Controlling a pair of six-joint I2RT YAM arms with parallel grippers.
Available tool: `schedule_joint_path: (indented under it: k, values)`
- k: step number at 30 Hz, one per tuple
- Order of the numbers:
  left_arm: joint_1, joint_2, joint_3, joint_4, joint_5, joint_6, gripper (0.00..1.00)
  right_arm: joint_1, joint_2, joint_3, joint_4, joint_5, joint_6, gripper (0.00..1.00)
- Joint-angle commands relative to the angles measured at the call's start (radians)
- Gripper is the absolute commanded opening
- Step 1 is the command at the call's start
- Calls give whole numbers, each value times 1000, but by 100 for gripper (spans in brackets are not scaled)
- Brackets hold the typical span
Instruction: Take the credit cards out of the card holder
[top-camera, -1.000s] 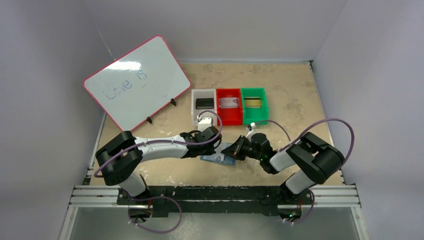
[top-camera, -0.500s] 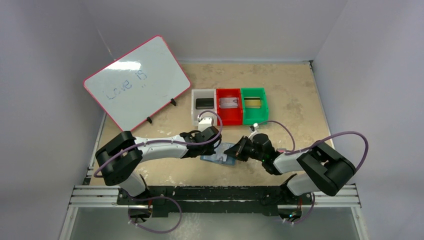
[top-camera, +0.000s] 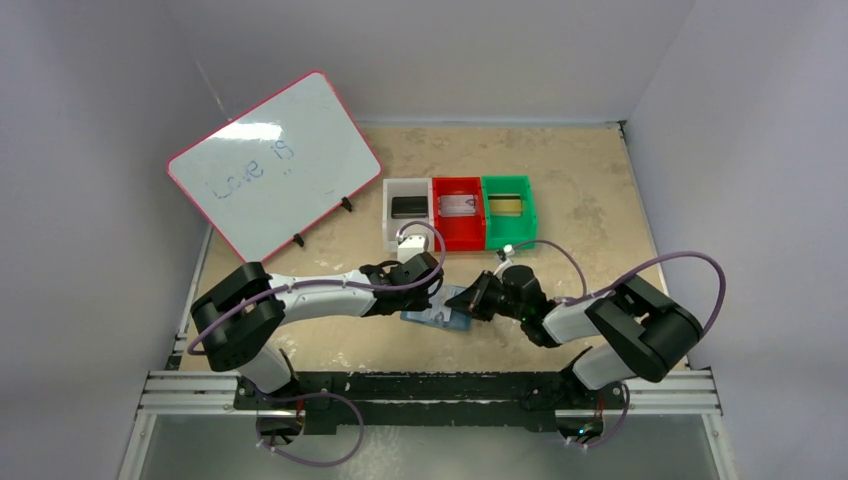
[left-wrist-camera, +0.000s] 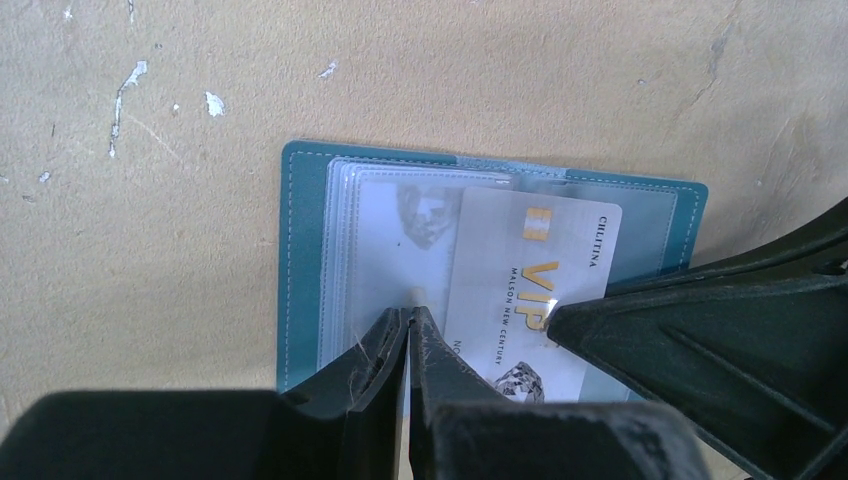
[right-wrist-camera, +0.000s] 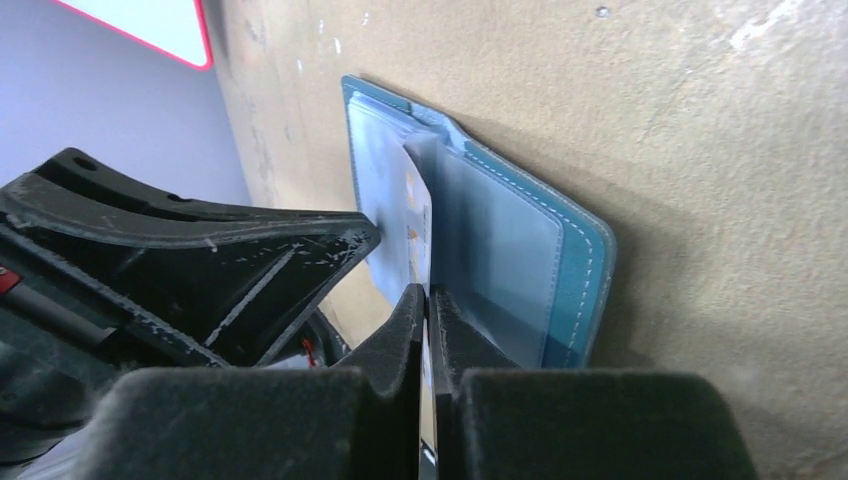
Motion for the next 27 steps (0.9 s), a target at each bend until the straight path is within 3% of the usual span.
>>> schedule_joint_path:
  k: [1,12,15,18,22,27]
  values:
    - [-7,-7,20,-29,-8,16,5,-2,-38,-5,12,3,-2,0]
    - [-6,-22,56,-22,-78,-13,10,-1,-279,35,-312,102,-61,0]
    - [-5,-44,65,-2,-64,-25,19,-2,-332,61,-384,110,-101,0]
    - [-3,-84,86,1,-79,-26,35,-2,-377,65,-409,112,-119,0]
    - [21,-144,89,23,-76,-20,46,-2,-418,63,-395,97,-153,0]
    - [151,-245,-19,116,80,-23,49,-2,-435,96,-410,90,-214,0]
